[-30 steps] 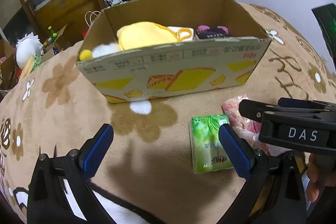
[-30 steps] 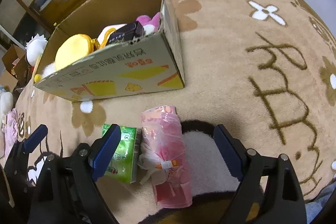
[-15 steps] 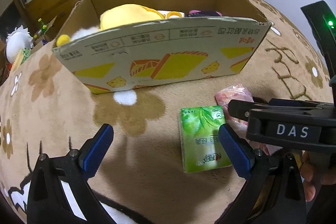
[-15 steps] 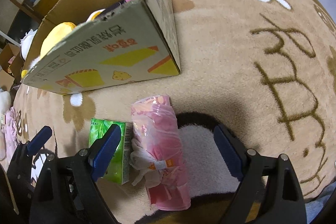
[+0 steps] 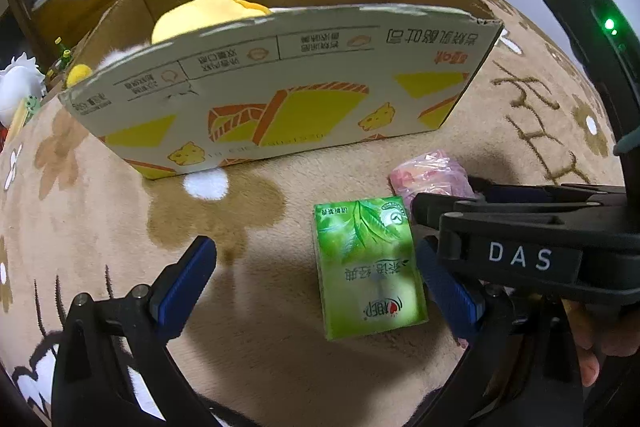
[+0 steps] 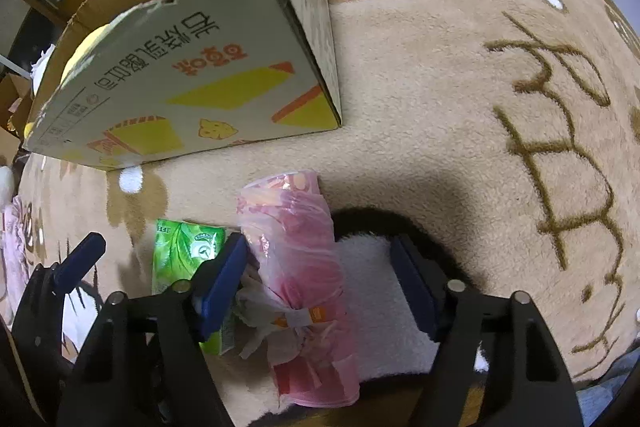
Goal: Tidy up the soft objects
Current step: 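Grasp the green tissue pack with left tool while right tool grasps the pink bag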
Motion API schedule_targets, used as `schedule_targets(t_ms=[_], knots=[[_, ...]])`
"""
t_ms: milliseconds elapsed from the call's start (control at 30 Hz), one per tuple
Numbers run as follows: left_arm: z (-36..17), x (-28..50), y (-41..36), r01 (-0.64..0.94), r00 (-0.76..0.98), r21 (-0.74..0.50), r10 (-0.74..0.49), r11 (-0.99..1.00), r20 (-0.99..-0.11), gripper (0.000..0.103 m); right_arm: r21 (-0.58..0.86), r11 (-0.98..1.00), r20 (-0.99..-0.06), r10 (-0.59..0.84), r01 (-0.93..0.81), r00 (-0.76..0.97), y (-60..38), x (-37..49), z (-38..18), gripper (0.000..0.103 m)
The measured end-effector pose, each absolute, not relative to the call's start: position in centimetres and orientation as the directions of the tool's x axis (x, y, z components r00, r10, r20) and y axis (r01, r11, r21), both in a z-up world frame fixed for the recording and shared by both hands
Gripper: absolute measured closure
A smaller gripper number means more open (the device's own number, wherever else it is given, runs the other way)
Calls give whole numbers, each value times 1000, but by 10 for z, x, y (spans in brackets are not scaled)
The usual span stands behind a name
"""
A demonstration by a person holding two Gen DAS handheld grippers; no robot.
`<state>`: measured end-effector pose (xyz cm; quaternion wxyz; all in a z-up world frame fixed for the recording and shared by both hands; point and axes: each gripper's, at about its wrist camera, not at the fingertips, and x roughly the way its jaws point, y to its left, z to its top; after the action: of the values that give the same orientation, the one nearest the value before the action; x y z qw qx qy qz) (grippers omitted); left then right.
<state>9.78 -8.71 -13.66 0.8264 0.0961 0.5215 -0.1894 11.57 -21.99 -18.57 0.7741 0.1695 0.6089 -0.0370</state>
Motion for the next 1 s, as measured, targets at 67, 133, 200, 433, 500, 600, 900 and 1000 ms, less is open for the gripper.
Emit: schedule_targets(t_ms=[67,133,200,433,500,600,900,1000], knots=[[-139,99,-87,420,378,-33,-208,907,-902,4,218,940,-954,150,262,258,-218,117,-187,31],[-141,99,-89,432,374,-27,-206,902,-904,4,229,937,-952,158,265,264,-218,119,-187,32],[-143,100,-92,444,369,-24,-207,896,-906,4,236,933,-950,163,272,265,-219,119,-189,32],[-152,105,-94,439,339,-29,-196,898,-920,4,245,929,-949,171,278,266,-232,113,-186,32],[-154,106,-93,440,337,-24,-190,898,-922,4,245,929,-948,170,278,268,-231,113,-185,32],[-156,107,-98,440,344,-16,-185,898,-921,4,239,933,-947,162,268,278,-233,112,-184,37],[-159,109,-98,415,344,-25,-183,909,-921,6,261,931,-939,183,255,292,-230,115,-179,49],[-161,111,-95,404,341,-32,-183,914,-922,15,261,933,-938,184,249,295,-236,118,-175,50]])
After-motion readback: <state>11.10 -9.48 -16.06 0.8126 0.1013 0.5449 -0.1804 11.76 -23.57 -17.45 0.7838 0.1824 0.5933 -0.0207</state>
